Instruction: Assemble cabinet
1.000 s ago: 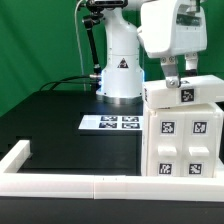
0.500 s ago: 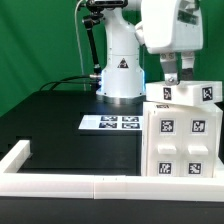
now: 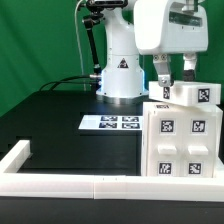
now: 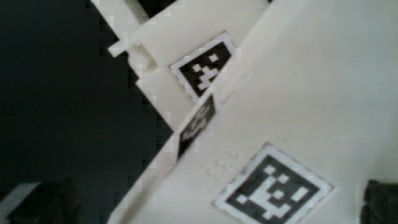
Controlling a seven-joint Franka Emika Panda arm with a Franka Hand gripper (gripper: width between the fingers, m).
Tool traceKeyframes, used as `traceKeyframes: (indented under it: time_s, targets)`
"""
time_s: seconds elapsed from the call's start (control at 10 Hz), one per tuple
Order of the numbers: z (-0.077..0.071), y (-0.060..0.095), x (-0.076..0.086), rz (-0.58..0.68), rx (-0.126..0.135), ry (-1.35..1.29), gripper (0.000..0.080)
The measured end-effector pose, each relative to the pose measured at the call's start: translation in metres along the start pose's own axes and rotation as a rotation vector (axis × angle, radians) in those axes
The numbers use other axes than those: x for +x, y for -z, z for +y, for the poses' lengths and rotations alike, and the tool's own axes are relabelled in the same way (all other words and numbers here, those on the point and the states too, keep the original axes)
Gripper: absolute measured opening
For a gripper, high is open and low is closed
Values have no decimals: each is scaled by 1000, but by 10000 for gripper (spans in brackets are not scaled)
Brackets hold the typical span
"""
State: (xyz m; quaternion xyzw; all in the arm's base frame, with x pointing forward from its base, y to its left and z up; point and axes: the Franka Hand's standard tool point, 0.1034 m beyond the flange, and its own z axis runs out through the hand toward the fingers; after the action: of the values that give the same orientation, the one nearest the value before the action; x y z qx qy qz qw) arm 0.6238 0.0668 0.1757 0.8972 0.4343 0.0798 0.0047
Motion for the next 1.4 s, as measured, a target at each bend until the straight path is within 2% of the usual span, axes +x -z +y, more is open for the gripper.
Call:
traceKeyframes:
  time_s: [0.2, 0.6, 0.8, 0.9, 1.0, 1.3, 1.4]
  targets:
    - [-4, -1, 2, -6, 6, -203, 797]
    - [-4, -3, 1, -8, 7, -245, 797]
    - [-17, -4, 7, -33, 25, -472, 797]
    - [-16, -6, 4, -45, 39, -502, 797]
    - [-13, -7, -2, -49, 42, -515, 797]
    - [-12, -13, -8, -40, 32, -501, 797]
    - [-13, -13, -7, -39, 31, -503, 664]
